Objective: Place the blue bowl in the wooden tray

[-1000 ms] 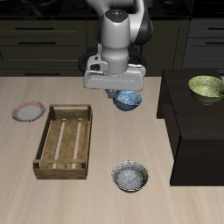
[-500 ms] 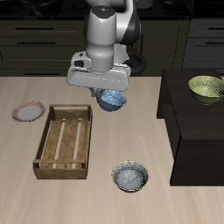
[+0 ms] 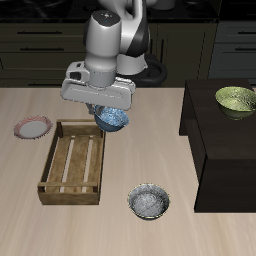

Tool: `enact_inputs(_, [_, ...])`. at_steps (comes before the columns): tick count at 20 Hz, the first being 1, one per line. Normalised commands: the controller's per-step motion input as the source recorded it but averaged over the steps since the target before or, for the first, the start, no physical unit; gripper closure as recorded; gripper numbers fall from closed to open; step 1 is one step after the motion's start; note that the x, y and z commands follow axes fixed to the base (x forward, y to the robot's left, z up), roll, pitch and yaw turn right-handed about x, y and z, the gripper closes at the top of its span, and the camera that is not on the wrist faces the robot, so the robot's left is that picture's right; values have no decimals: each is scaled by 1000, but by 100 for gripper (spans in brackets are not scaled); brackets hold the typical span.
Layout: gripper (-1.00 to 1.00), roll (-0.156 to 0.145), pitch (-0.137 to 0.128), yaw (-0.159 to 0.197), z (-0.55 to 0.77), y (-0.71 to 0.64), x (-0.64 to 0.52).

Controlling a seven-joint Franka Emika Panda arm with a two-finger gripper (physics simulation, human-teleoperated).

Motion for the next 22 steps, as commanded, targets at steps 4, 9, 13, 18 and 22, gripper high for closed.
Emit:
enact_inputs(4, [100, -40, 4, -3, -61, -174, 21])
enact_inputs(9, [100, -32, 7, -10, -111, -190, -10])
enact_inputs(13, [100, -40, -2, 1, -94, -196, -5])
enact_inputs(18, [100, -38, 3, -3, -104, -136, -2])
enact_inputs(22, [100, -73, 49, -21, -270, -155, 19])
